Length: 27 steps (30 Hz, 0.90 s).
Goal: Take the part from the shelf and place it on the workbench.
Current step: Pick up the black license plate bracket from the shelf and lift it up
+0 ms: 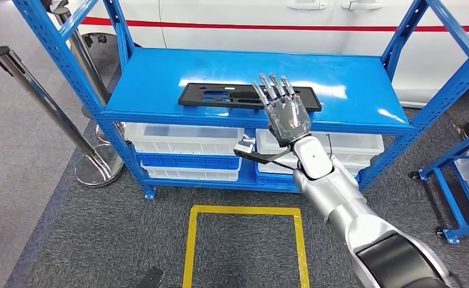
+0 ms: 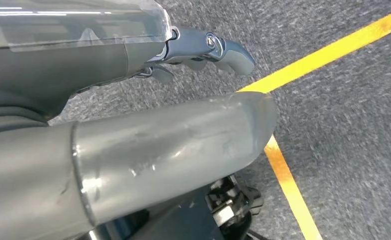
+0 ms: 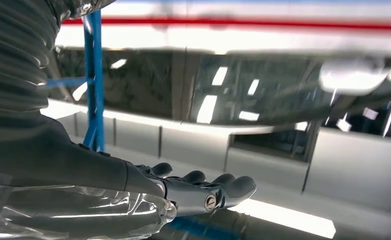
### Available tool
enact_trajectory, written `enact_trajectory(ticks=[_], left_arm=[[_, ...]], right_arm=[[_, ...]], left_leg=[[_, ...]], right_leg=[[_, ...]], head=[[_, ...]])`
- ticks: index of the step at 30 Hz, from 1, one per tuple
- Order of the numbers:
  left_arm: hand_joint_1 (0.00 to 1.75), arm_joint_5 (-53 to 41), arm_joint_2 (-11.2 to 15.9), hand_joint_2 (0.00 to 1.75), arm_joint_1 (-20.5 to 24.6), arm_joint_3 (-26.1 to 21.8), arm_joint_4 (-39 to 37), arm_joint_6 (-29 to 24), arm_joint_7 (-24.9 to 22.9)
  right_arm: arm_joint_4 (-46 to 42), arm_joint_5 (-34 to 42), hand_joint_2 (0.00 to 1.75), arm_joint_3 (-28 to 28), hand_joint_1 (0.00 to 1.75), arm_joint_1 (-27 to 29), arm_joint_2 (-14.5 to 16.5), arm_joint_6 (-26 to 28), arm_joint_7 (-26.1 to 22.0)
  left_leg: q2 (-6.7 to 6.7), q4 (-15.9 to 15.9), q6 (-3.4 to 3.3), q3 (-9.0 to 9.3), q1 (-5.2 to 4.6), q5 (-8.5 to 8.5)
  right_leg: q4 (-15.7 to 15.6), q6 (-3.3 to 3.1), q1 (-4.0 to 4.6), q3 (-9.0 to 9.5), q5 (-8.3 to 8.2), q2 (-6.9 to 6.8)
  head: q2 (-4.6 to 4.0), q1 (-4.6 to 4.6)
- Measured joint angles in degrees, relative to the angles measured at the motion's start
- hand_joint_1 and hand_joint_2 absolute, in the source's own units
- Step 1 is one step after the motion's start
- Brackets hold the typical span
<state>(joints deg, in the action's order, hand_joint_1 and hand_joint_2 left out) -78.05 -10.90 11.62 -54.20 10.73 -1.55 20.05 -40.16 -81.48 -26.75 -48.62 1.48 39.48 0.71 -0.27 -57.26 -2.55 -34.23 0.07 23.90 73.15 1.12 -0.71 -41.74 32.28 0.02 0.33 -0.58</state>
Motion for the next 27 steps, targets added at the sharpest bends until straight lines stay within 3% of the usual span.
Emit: enact_trajectory(ticks=[1,2,5,7,11,12,14,16,17,18,19,21,22,25,27], left_arm=[[0.0,0.09,-0.01,0.0,0.04,0.01,0.0,0.04,0.09],[0.0,0.23,-0.01,0.0,0.07,0.02,0.0,0.09,0.15],[0.0,0.55,-0.04,0.0,0.3,0.03,0.0,0.24,0.2],[0.0,0.62,-0.05,0.0,0.6,0.04,0.0,0.29,0.25],[0.0,0.76,0.0,0.0,1.05,0.08,0.01,0.27,0.53],[0.0,0.8,0.02,0.0,1.14,0.09,0.02,0.26,0.6],[0.0,0.85,0.04,0.0,1.27,0.1,0.02,0.26,0.7],[0.0,0.88,0.04,0.0,1.29,0.11,0.02,0.27,0.74],[0.0,0.89,0.04,0.0,1.28,0.12,0.02,0.27,0.78],[0.0,0.89,0.04,0.0,1.3,0.14,0.02,0.28,0.83],[0.0,0.88,0.04,0.0,1.36,0.17,0.02,0.29,0.89],[0.0,0.86,0.08,0.0,1.58,0.25,0.02,0.3,0.97],[0.0,0.84,0.09,0.0,1.67,0.28,0.02,0.3,0.98],[0.0,0.71,0.15,0.0,1.67,0.41,0.03,0.33,0.97],[0.0,0.69,0.16,0.0,1.7,0.54,0.03,0.38,0.95]], right_arm=[[0.68,0.27,1.75,0.0,0.0,0.3,0.03,-0.32,-0.52],[1.35,0.54,1.75,0.0,0.0,0.58,0.09,-0.6,-0.95],[2.86,1.53,1.75,0.0,0.0,0.87,0.5,-0.77,-1.72],[3.79,2.26,1.75,0.0,0.0,1.16,1.01,-0.73,-2.15],[5.57,3.86,1.75,0.0,0.0,2.14,2.23,-0.45,-2.87],[5.94,4.14,1.75,0.0,0.0,2.23,2.58,-0.37,-3.02],[6.64,4.32,1.75,0.0,0.0,2.53,3.08,-0.24,-3.13],[7.33,4.33,1.75,0.0,0.0,3.05,3.39,-0.14,-3.11],[7.61,4.34,1.75,0.0,0.0,3.26,3.52,-0.09,-3.09],[7.84,4.37,1.75,0.0,0.0,3.38,3.66,-0.04,-3.08],[8.0,4.4,1.75,0.0,0.0,3.44,3.79,0.03,-3.08],[8.19,4.53,1.75,0.0,0.0,3.43,3.94,0.22,-3.07],[8.25,4.63,1.75,0.0,0.0,3.47,3.97,0.32,-3.07],[8.27,4.94,1.75,0.0,0.0,3.67,3.98,0.45,-3.08],[8.21,5.04,1.75,0.0,0.0,3.63,3.98,0.51,-3.09]], left_leg=[[-0.06,-0.1,-0.02,0.0,-0.01,0.07],[-0.14,-0.27,0.01,0.0,0.01,0.19],[-0.4,-1.34,0.55,-0.19,-0.08,0.91],[-0.46,-1.82,1.1,-0.49,-0.17,1.24],[-0.38,-2.87,2.15,-0.87,-0.04,2.24],[-0.3,-4.81,2.46,-1.72,0.03,3.48],[-0.16,-11.7,3.0,-4.94,0.18,6.87],[-0.14,-17.07,3.2,-7.74,0.26,8.2],[-0.13,-16.96,3.17,-7.87,0.26,7.34],[-0.13,-14.67,3.0,-6.93,0.25,5.55],[-0.12,-10.75,2.71,-5.17,0.22,3.32],[-0.09,-3.89,2.04,-1.93,-0.05,0.82],[-0.1,-2.11,1.8,-1.11,-0.23,0.54],[-0.15,-0.91,1.17,-0.54,-0.33,0.54],[-0.1,0.04,0.5,0.07,-0.05,0.08]], right_leg=[[1.48,0.03,-0.06,-0.94,-0.04,-0.01],[0.7,0.04,-0.12,-0.74,-1.28,-0.02],[-9.34,-0.23,-0.16,3.9,-6.48,0.0],[-12.47,-0.66,0.0,5.31,-7.04,0.11],[-12.99,-1.84,-0.04,5.57,-7.15,0.2],[-13.17,-2.09,-0.15,5.67,-7.23,0.16],[-13.25,-2.39,-0.14,5.75,-7.23,0.06],[-13.19,-2.49,-0.07,5.75,-7.15,-0.04],[-13.15,-2.52,-0.06,5.77,-7.1,-0.05],[-13.11,-2.51,-0.05,5.82,-7.06,-0.03],[-13.11,-2.47,-0.04,5.9,-7.01,0.01],[-13.12,-2.21,0.06,5.97,-6.94,0.07],[-13.15,-1.96,0.08,5.93,-6.94,0.06],[-13.35,-0.96,0.02,6.03,-6.96,-0.03],[-11.25,-0.44,0.06,5.24,-5.46,-0.02]], head=[[0.0,0.0],[0.0,0.01],[0.0,0.02],[0.0,0.01],[0.0,-0.03],[0.0,-0.03],[0.0,-0.04],[0.0,-0.03],[0.0,-0.03],[0.0,-0.04],[0.0,-0.04],[0.0,-0.04],[0.0,-0.03],[0.0,-0.02],[0.0,0.02]])
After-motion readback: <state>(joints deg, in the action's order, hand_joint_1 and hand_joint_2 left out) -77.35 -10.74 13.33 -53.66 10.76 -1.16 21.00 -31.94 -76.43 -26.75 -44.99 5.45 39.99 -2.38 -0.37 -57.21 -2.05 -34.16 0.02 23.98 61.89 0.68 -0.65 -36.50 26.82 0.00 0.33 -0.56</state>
